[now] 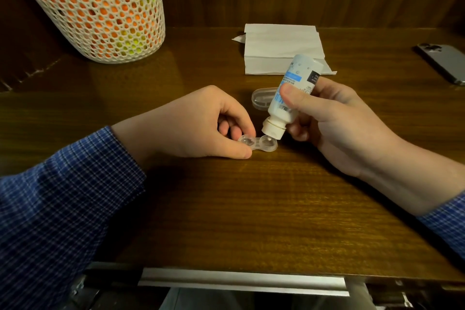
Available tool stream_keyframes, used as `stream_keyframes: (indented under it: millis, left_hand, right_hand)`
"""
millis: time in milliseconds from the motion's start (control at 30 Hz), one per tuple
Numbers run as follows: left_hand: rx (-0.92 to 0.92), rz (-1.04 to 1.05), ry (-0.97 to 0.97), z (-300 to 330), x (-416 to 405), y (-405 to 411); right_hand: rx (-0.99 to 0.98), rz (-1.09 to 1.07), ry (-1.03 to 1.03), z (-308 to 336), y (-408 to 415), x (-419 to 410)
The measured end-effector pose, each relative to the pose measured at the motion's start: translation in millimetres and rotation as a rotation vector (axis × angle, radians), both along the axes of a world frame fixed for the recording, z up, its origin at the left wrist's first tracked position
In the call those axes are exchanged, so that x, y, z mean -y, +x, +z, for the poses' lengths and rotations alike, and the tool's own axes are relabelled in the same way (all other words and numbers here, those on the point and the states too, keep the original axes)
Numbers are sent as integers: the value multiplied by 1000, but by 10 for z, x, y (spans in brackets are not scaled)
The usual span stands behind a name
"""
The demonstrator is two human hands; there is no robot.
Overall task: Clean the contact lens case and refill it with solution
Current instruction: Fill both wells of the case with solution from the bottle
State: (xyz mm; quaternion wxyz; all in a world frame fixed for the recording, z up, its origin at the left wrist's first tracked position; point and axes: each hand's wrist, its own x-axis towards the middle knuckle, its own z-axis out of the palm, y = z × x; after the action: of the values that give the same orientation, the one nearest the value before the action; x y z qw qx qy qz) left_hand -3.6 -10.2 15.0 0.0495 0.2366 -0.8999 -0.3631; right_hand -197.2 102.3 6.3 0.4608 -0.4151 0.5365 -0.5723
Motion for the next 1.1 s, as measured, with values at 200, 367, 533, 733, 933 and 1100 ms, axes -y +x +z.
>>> stream_keyframes:
  millis: [200,367,533,733,933,1100]
  left_hand:
    - [4,17,-1,6,-7,3]
    - [9,5,-2,9,-7,2]
    - [17,3,-2,19,3,-2]
    - [5,11,12,14,-6,-4]
    - [5,10,10,9,-1,-5]
    - [4,9,8,7,-2,-3]
  right_hand:
    - [-5,-3,0,8,10,-8]
    - [8,-13,17,19,11,-10]
    - [17,-8,26,28,6,-9]
    - [35,2,17,28,-2,-6]
    - [32,1,23,32,-4,-7]
    - [40,-11,22,40,3,-9]
